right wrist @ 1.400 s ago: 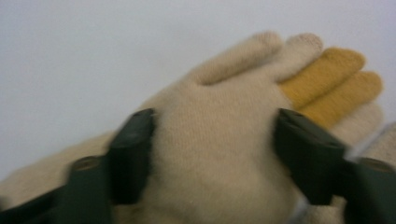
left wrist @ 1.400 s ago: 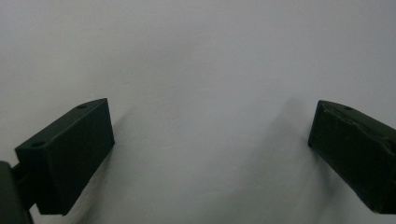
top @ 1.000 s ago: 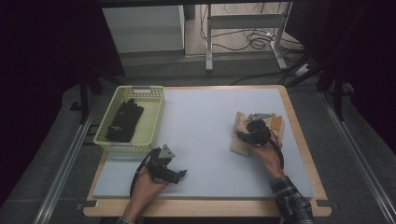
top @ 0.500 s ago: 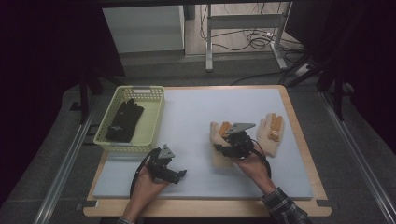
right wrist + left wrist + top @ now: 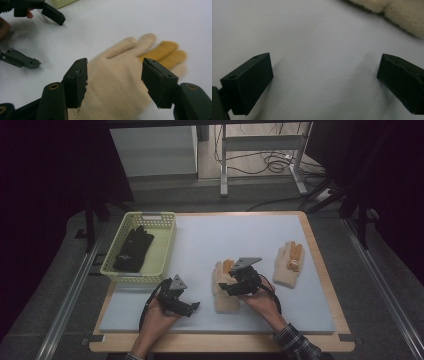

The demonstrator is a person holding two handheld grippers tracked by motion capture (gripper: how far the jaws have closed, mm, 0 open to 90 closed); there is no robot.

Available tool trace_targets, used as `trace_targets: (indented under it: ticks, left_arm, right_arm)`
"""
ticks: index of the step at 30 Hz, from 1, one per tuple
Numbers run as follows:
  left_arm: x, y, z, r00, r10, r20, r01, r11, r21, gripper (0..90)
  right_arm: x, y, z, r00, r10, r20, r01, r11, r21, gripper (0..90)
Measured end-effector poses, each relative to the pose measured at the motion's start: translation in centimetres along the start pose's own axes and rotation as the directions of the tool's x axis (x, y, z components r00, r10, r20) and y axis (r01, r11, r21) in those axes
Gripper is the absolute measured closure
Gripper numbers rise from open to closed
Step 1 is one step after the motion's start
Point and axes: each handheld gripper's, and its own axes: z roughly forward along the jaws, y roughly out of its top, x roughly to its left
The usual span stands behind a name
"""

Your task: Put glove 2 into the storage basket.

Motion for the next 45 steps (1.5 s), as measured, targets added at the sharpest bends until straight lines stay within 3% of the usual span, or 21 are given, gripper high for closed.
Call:
trace_targets:
  ticks: [12,23,33,40,42,45]
  left_arm:
    - [0.0,0.0,0.0,1.0,-0.001,0.001,0.001,1.0,0.001,0.6]
    - [0.0,0.0,0.0,1.0,0.0,0.0,0.0,1.0,0.001,0.6]
    - [0.0,0.0,0.0,1.0,-0.001,0.0,0.001,1.0,0.001,0.6]
    - [0.0,0.0,0.0,1.0,-0.002,0.0,0.002,1.0,0.001,0.6]
    - [0.0,0.0,0.0,1.0,-0.002,0.0,0.002,1.0,0.001,0.6]
    - [0.0,0.0,0.0,1.0,-0.002,0.0,0.002,1.0,0.0,0.6]
  right_arm:
    - [-4.1,-1.7,-2.8,0.9941,0.045,0.098,-0.046,0.999,0.007,47.7]
    - [-8.0,-3.3,-6.1,0.976,0.113,0.186,-0.113,0.994,-0.01,48.2]
    - [-11.3,-5.2,-8.7,0.9493,0.17,0.264,-0.172,0.985,-0.015,48.4]
    - [-13.6,-6.1,-10.5,0.9213,0.214,0.325,-0.215,0.976,-0.033,48.2]
    - [-14.4,-6.4,-10.9,0.9105,0.221,0.349,-0.222,0.974,-0.038,45.5]
    - [-15.3,-7.0,-11.0,0.9016,0.232,0.365,-0.234,0.971,-0.041,39.4]
